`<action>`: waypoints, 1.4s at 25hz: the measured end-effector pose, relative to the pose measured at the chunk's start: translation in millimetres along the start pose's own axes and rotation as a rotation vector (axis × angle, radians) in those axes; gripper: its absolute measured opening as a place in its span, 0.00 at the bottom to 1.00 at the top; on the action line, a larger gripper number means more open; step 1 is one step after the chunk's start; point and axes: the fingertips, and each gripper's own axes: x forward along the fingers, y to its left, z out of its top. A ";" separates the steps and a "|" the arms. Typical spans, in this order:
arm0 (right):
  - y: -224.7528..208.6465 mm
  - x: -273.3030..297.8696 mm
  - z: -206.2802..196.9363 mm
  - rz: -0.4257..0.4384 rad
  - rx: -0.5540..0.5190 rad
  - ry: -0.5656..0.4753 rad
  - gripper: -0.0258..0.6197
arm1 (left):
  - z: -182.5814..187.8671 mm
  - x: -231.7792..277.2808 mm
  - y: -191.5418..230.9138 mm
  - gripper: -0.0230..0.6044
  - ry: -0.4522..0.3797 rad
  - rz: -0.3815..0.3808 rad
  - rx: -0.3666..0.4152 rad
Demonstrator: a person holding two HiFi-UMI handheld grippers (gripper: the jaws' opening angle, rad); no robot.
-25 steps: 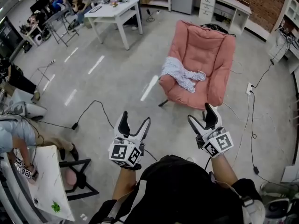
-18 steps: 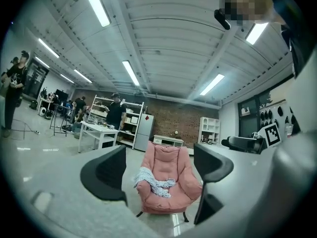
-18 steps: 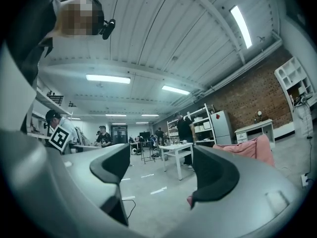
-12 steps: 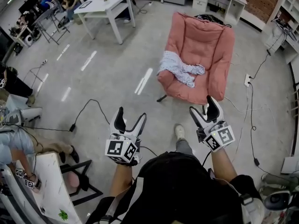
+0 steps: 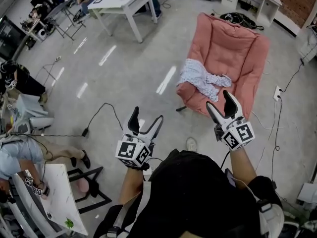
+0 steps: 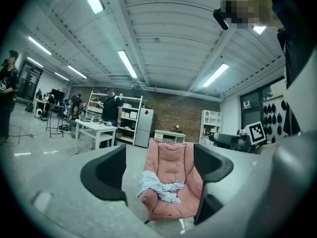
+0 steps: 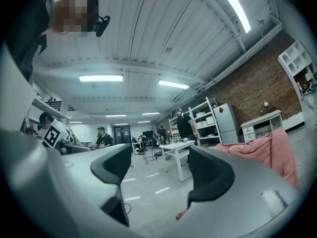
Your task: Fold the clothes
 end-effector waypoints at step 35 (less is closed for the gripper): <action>-199.6 310.9 -51.8 -0.022 -0.025 0.141 0.42 | -53.9 332.7 190.3 0.64 0.175 -0.140 -0.045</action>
